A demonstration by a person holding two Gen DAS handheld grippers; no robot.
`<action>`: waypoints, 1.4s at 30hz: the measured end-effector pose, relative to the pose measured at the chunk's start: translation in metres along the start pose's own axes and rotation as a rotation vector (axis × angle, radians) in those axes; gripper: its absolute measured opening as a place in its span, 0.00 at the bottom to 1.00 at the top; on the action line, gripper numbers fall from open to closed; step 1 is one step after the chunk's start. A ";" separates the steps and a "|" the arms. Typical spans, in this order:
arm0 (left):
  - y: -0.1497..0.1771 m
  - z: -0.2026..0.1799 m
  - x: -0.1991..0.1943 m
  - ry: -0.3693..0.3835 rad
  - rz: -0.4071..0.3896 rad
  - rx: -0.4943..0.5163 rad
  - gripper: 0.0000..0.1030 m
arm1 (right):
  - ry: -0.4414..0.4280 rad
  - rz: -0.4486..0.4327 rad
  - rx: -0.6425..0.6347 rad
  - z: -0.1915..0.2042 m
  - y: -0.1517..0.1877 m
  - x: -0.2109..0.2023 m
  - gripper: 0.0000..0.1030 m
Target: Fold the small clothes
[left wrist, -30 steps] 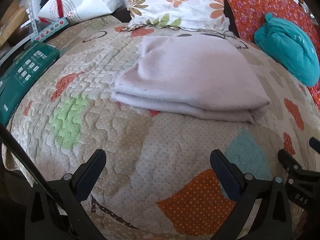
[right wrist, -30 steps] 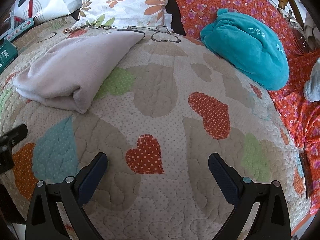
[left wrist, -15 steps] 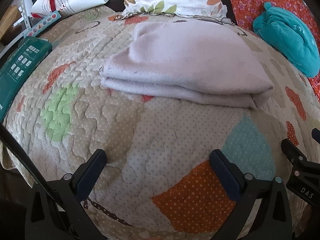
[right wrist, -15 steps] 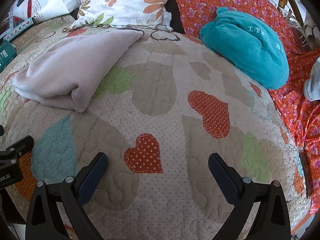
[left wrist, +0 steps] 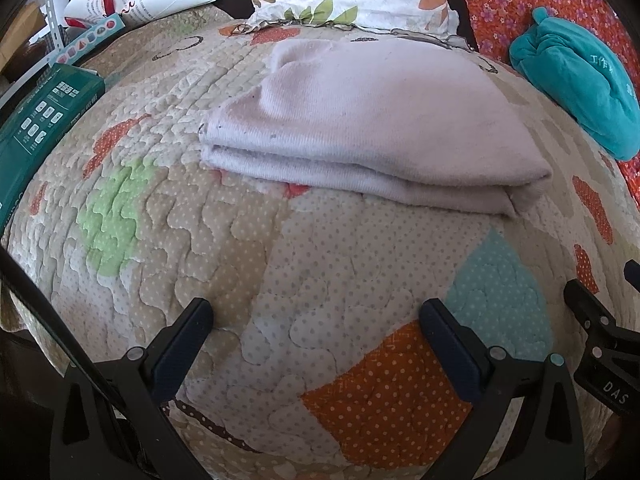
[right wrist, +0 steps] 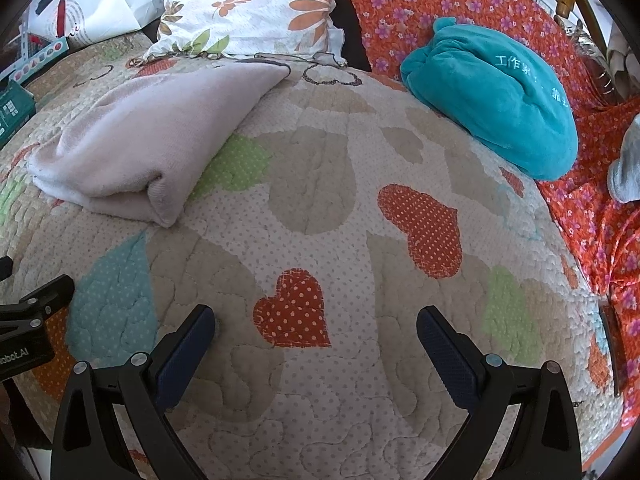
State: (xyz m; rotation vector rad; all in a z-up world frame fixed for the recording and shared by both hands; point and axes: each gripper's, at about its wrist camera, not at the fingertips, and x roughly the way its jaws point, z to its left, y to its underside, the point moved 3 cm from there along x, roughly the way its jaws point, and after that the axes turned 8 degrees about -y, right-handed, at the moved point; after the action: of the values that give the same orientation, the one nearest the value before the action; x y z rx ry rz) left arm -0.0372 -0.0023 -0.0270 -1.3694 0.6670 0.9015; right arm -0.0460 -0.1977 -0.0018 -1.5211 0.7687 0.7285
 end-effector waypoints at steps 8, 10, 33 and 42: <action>0.000 0.001 0.001 0.008 0.002 -0.006 1.00 | -0.003 -0.004 -0.010 0.005 0.001 -0.003 0.99; 0.000 0.001 0.001 0.011 0.004 -0.009 1.00 | -0.003 -0.004 -0.009 0.006 0.001 -0.003 0.99; 0.001 0.001 0.001 0.019 0.009 -0.016 1.00 | -0.021 -0.012 -0.022 0.013 0.001 -0.005 0.99; 0.001 0.001 0.001 0.023 0.007 -0.023 1.00 | -0.016 -0.013 -0.028 0.016 0.003 -0.006 0.99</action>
State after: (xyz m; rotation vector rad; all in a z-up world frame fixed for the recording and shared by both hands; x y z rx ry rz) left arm -0.0373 -0.0011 -0.0284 -1.4000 0.6810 0.9024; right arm -0.0519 -0.1819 0.0001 -1.5424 0.7388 0.7441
